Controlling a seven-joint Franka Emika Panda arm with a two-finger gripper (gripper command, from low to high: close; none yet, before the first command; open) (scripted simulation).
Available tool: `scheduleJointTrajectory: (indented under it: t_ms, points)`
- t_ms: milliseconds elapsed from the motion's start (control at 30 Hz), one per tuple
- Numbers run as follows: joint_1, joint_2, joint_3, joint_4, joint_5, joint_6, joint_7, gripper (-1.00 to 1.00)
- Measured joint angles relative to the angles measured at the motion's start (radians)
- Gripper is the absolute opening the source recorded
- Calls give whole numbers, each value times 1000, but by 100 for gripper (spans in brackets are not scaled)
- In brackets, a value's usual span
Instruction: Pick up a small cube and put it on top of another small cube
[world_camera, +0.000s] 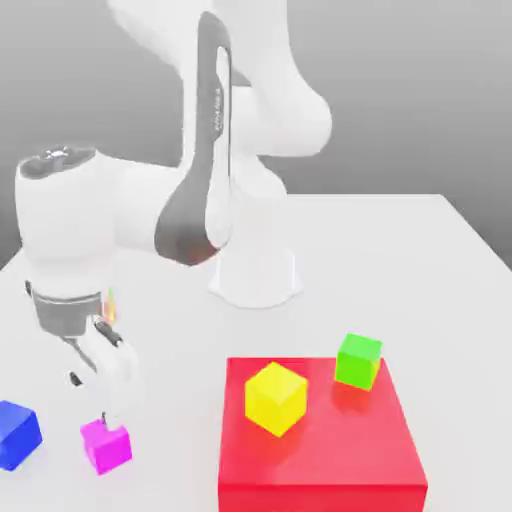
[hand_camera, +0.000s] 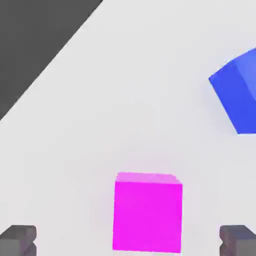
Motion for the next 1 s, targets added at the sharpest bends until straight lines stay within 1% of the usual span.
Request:
scheduleJointTrajectory:
  t_ms: [100, 133, 367, 533, 567, 700, 733, 800, 867, 900, 1000]
  points:
    - [-21, 109, 24, 20, 23, 85, -16, 0]
    - [-24, 129, 28, 24, 26, 101, -18, -100]
    - [-26, 126, 29, 24, 23, 100, -15, -100]
    - [-8, -32, 2, -9, -15, -26, 14, -100]
    - [-13, -52, -14, 4, -17, -59, 38, -100]
    - [-69, -70, -117, 133, 6, -210, 195, -100]
    - [-83, -61, -134, 159, 15, -229, 223, -100]
    - [-100, -9, -137, 181, 45, -201, 228, -100]
    - [-122, 59, -116, 190, 74, -143, 213, -100]
    - [-127, 78, -110, 192, 82, -127, 208, 100]
    - [-127, 78, -110, 192, 82, -127, 208, 100]
